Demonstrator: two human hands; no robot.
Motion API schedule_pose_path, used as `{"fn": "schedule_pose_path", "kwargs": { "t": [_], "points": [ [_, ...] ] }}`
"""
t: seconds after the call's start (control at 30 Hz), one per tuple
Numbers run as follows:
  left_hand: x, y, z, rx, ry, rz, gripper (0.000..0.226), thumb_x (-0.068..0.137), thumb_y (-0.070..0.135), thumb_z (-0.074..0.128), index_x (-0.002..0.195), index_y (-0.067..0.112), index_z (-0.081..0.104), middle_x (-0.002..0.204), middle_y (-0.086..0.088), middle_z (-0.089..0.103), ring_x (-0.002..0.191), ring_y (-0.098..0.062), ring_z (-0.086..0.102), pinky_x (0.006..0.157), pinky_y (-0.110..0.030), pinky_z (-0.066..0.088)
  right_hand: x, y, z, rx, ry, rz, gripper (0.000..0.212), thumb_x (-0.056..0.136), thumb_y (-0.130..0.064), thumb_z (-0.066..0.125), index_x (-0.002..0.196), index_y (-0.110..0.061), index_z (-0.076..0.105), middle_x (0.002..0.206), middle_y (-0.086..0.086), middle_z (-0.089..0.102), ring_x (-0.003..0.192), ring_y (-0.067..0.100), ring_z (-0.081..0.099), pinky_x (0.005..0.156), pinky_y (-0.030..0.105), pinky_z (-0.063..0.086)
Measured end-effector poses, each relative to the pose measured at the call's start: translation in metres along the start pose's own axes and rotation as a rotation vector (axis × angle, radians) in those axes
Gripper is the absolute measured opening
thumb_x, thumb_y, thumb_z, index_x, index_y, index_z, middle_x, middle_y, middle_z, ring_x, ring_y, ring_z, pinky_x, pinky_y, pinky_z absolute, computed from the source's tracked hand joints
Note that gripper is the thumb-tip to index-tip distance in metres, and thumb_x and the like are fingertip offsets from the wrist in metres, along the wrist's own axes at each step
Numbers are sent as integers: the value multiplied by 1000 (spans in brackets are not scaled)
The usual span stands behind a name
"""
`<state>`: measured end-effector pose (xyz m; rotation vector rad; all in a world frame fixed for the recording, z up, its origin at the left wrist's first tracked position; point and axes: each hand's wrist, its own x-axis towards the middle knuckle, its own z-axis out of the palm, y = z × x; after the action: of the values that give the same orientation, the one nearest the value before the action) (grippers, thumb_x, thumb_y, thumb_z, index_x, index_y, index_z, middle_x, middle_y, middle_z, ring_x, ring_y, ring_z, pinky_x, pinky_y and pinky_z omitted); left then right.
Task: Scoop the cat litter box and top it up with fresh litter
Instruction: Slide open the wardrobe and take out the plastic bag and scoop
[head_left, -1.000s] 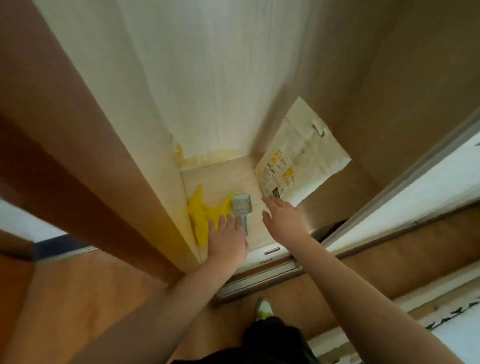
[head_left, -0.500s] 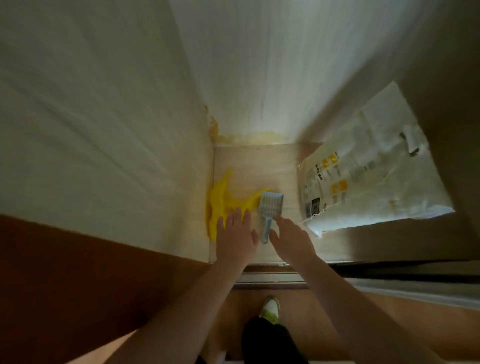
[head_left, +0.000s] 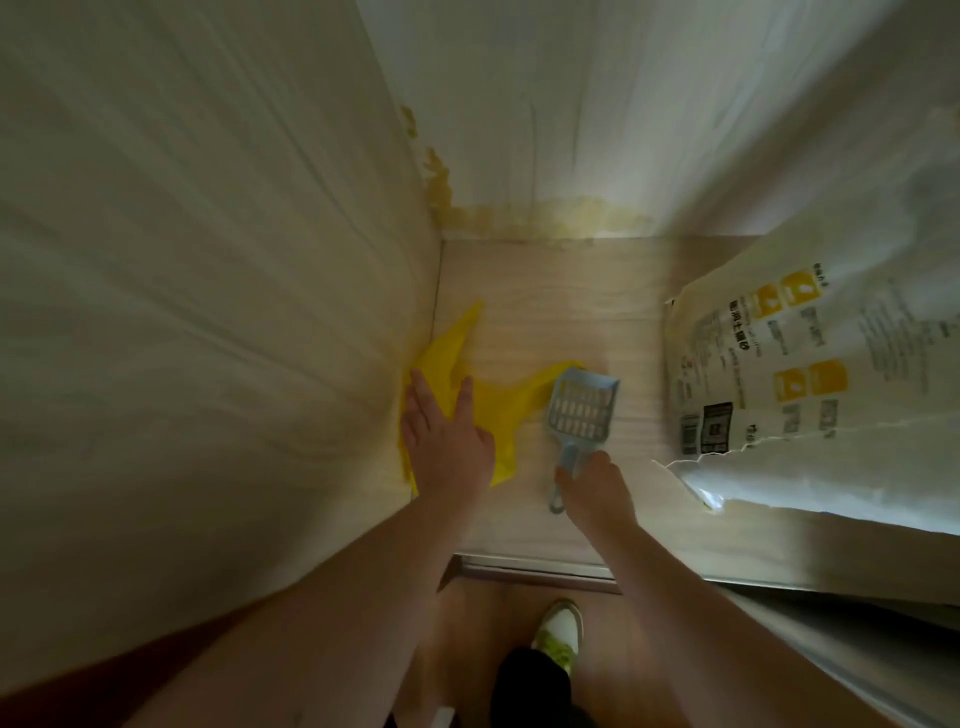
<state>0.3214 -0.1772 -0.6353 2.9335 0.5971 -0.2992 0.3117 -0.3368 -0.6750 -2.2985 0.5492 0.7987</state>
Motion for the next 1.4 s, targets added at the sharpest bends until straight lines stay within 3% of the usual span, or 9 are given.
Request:
{"fn": "schedule_pose_path", "kwargs": {
  "t": [0.1, 0.2, 0.33, 0.57, 0.83, 1.0, 1.17, 1.23, 1.4],
  "points": [
    [12, -9, 6, -41, -82, -77, 59, 93, 31, 51, 148, 40, 33, 161, -20, 3, 147, -34, 13, 117, -43, 12, 11, -1, 10, 49, 18, 41, 47, 85, -41, 64, 114, -7, 47, 111, 14, 59, 99, 34, 61, 81, 41, 52],
    [22, -14, 8, -96, -141, -130, 50, 95, 29, 48, 144, 32, 43, 150, -15, 34, 135, -33, 36, 110, -42, 24, 14, -3, 15, 45, 5, 44, 45, 87, -37, 65, 116, -8, 48, 109, 12, 62, 96, 31, 63, 79, 38, 52],
    [23, -13, 6, -238, -218, -133, 41, 96, 23, 46, 134, 10, 48, 134, -14, 47, 118, -35, 51, 92, -42, 43, 11, -5, 7, 36, -50, -5, 26, 91, -21, 57, 113, -8, 51, 89, 4, 57, 60, 14, 53, 57, 26, 40],
    [-9, 10, -44, -375, -175, 24, 49, 96, 14, 49, 145, 10, 43, 146, -9, 43, 129, -27, 47, 99, -33, 39, -26, -3, -27, 460, -101, 9, 15, 100, -16, 40, 109, -7, 50, 84, 9, 62, 63, 16, 55, 56, 28, 44],
    [-75, 45, -110, -750, -40, 84, 32, 90, 6, 61, 116, 22, 68, 117, 1, 66, 110, -18, 61, 88, -14, 39, -89, 5, -88, 754, -81, 4, 32, 101, -37, 39, 87, -10, 50, 62, 0, 40, 50, 10, 33, 47, 25, 25],
    [-141, 60, -156, -931, -108, 131, 48, 93, 11, 61, 131, 40, 53, 84, 35, 57, 72, 14, 55, 64, -5, 44, -136, 12, -106, 819, -95, -43, 32, 101, -38, 41, 91, -13, 58, 59, -4, 40, 48, 8, 36, 46, 21, 30],
    [-171, 46, -179, -925, -189, 186, 71, 89, 11, 64, 143, 47, 34, 73, 9, 51, 53, -4, 46, 51, -27, 44, -176, 18, -112, 927, -93, -50, 31, 102, -32, 41, 102, -7, 60, 55, -5, 39, 44, 8, 35, 41, 20, 29],
    [-175, 40, -186, -908, -214, 215, 72, 87, 8, 65, 142, 44, 36, 76, 9, 53, 53, -5, 48, 51, -26, 44, -190, 21, -115, 957, -99, -72, 32, 102, -31, 42, 104, -5, 59, 55, -4, 38, 47, 10, 34, 44, 22, 28],
    [-179, 33, -202, -886, -240, 261, 61, 87, 7, 63, 138, 36, 45, 109, 20, 59, 83, 18, 56, 68, 0, 42, -218, 25, -126, 956, -91, -121, 29, 102, -30, 42, 104, -6, 59, 59, -3, 39, 50, 10, 35, 49, 24, 29]
  ]
}}
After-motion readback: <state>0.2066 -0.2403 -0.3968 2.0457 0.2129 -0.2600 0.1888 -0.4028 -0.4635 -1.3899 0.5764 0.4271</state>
